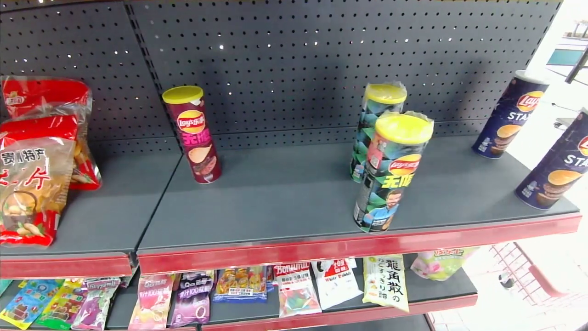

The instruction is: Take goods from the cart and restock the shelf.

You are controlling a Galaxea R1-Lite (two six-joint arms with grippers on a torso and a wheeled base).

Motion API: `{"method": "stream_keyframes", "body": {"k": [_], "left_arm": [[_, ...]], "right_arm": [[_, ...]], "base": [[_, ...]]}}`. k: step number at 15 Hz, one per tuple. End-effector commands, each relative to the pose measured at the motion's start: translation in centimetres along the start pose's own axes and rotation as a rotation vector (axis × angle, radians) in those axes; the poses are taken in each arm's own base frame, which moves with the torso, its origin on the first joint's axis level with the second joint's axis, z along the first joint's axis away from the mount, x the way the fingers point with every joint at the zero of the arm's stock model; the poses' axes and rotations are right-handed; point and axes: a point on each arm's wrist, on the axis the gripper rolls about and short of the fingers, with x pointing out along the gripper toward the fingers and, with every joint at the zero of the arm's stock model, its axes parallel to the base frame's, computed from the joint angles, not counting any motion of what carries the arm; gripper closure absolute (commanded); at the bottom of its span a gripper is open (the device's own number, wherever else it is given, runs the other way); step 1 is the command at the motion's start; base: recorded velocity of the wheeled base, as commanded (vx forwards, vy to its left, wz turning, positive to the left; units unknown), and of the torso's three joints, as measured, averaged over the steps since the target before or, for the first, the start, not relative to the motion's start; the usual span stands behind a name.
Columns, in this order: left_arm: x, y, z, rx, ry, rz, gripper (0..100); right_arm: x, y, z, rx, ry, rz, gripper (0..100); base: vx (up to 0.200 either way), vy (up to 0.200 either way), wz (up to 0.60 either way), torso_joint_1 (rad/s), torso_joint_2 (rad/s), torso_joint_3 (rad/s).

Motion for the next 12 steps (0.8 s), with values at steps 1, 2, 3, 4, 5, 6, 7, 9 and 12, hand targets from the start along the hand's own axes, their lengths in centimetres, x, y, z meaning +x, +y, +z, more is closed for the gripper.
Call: {"method": "stream_keyframes", "body": {"k": [1, 2, 3, 4, 5, 6, 7, 9, 12], "left_arm": [[0.05, -0.05, -0.09, 0.001, 0.004, -0.001, 0], [0.05, -0.05, -0.09, 0.001, 0.004, -0.001, 0], [0.07, -0.07, -0.12, 0.001, 0.005, -0.002, 0], [0.07, -0.07, -0.12, 0.001, 0.005, -0.002, 0], [0.07, -0.07, -0.12, 0.001, 0.005, -0.002, 0], [0.07, -0.06, -0.11, 0.001, 0.004, -0.001, 0], [0.07, -0.07, -0.12, 0.001, 0.005, -0.002, 0], [0.07, -0.07, -0.12, 0.001, 0.005, -0.002, 0], [0.07, -0.06, -0.11, 0.001, 0.004, -0.001, 0]], "right_arm": [[0.06, 0.01, -0.03, 0.0, 0.002, 0.001, 100], [0.06, 0.02, -0.05, 0.0, 0.003, 0.002, 100], [0.06, 0.02, -0.05, 0.0, 0.003, 0.002, 100], [0.13, 0.05, -0.17, -0.001, 0.006, 0.004, 100], [0.13, 0.05, -0.17, -0.001, 0.006, 0.004, 100], [0.13, 0.05, -0.18, -0.001, 0.008, 0.005, 100], [0.13, 0.05, -0.18, -0.003, 0.008, 0.005, 100], [0.13, 0.05, -0.23, -0.003, 0.007, 0.006, 100], [0.15, 0.06, -0.25, -0.009, 0.007, 0.008, 100]], "base": [[0.0, 0.2, 0.0, 0.002, -0.01, -0.002], [0.0, 0.2, 0.0, 0.002, 0.0, 0.002], [0.0, 0.2, 0.0, 0.007, 0.0, 0.002], [0.0, 0.2, 0.0, 0.002, -0.01, 0.002], [0.0, 0.2, 0.0, 0.002, 0.0, 0.002], [0.0, 0.2, 0.0, 0.002, 0.0, 0.002], [0.0, 0.2, 0.0, -0.002, 0.0, -0.002], [0.0, 0.2, 0.0, 0.002, 0.01, 0.002], [0.0, 0.2, 0.0, -0.001, 0.0, 0.005]]}}
